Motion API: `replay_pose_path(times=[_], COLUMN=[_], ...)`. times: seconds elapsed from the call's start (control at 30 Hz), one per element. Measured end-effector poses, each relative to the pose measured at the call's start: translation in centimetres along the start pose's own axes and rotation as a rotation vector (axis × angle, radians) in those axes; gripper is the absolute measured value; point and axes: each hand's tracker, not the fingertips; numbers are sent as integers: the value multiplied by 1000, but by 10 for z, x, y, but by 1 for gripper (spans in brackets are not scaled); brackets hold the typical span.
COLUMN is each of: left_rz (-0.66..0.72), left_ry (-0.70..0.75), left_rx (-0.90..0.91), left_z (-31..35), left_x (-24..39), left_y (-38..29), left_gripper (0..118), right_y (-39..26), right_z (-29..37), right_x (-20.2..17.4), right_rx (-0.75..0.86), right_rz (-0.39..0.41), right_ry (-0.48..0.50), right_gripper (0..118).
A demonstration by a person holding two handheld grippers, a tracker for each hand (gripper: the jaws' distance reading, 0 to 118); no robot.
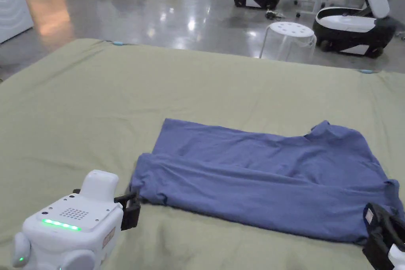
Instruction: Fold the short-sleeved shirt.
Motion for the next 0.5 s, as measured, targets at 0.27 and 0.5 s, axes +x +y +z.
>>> replay_pose_path(times=[0.27,0.5], left_rz=[-44,-128], left_ry=[-29,-78], left_rx=[-173,-170], left_z=[-97,-81], left_x=[1,30], left_y=[14,29], left_gripper=[66,13], right_y=[4,7], right_z=[-2,-5], right_x=[2,40], right_rx=[-29,-124], right_rz=[1,38], right_ry=[-6,-108], right_gripper=[0,0])
